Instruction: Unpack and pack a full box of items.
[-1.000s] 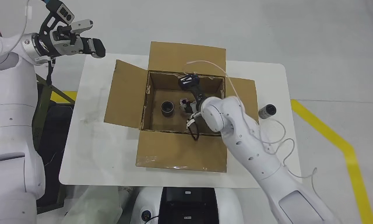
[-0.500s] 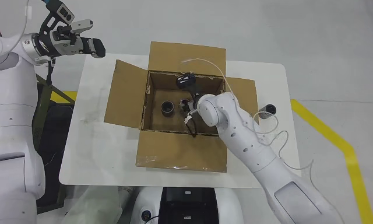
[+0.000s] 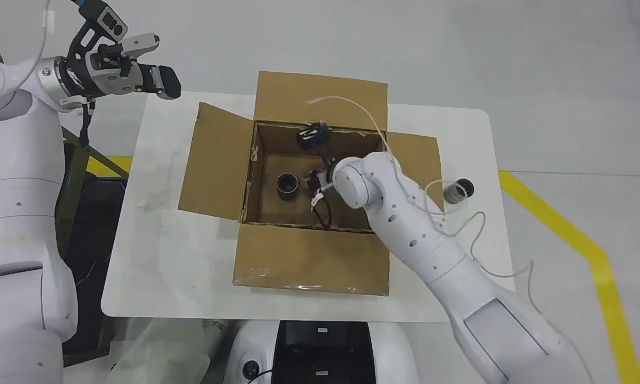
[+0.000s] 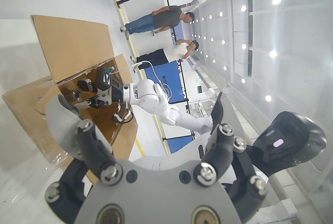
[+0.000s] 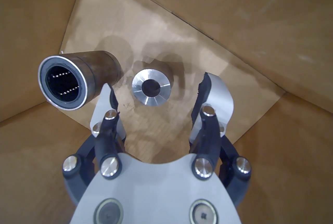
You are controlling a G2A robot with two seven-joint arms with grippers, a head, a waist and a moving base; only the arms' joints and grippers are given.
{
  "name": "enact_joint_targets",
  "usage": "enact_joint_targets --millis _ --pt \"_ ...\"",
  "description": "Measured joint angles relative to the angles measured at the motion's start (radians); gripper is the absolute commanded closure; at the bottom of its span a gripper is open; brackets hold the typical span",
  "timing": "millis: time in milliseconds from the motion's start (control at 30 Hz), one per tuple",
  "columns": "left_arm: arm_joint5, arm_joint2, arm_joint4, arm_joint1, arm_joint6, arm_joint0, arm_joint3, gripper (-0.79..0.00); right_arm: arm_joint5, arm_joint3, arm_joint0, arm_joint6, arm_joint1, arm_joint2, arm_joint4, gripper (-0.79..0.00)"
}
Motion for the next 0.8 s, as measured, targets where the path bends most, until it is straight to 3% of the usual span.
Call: enact_joint_targets --millis 800 --pt "0.000 0.000 0.000 0.000 0.000 0.000 0.000 -0.785 -0.041 0.093 0.035 -0.030 -0.022 0.006 0.036 -0.637"
